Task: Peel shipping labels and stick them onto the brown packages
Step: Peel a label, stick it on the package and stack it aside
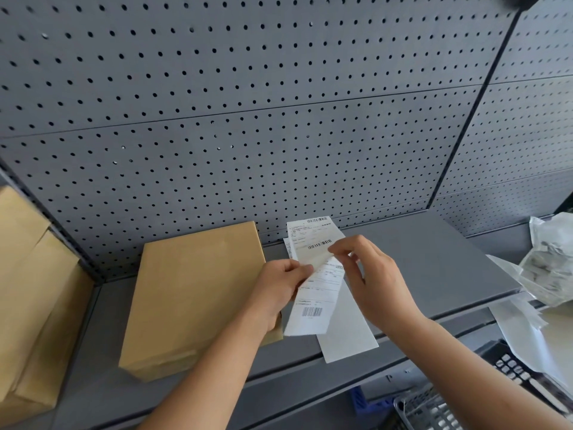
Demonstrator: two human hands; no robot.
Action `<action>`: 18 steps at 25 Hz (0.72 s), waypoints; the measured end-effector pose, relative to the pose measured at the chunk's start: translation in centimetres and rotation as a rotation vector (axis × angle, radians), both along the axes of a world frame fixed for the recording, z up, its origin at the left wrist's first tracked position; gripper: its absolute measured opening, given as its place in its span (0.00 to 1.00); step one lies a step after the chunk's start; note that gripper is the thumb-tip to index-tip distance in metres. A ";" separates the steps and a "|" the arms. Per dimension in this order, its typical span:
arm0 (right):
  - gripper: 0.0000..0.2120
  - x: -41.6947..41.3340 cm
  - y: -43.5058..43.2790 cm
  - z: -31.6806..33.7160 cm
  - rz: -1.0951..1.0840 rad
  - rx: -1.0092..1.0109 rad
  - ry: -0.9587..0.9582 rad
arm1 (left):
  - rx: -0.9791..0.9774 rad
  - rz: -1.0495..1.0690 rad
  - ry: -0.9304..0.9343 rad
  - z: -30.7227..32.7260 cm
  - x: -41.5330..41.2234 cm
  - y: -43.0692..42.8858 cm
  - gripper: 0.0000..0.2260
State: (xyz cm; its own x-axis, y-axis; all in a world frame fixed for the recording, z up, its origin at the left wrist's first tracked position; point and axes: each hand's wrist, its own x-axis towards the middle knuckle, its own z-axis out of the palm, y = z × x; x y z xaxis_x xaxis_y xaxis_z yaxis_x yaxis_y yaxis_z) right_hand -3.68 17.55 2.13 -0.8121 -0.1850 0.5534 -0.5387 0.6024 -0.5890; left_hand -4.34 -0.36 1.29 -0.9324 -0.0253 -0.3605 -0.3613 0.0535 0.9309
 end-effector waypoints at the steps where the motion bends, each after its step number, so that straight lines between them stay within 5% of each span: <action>1: 0.05 0.1 0.1 0.2 0.001 -0.009 0.000 | -0.005 0.007 -0.007 0.0 0.0 0.0 0.10; 5: 0.06 0.3 0.7 0.5 0.004 -0.033 0.020 | 0.035 0.030 -0.033 0.0 -0.2 0.1 0.09; 10: 0.05 -0.1 0.5 0.7 -0.019 -0.038 0.011 | 0.038 -0.186 -0.017 0.4 0.1 0.4 0.17; 18: 0.06 -0.2 0.2 1.1 -0.030 -0.071 0.007 | 0.007 -0.183 0.037 0.0 0.2 0.3 0.09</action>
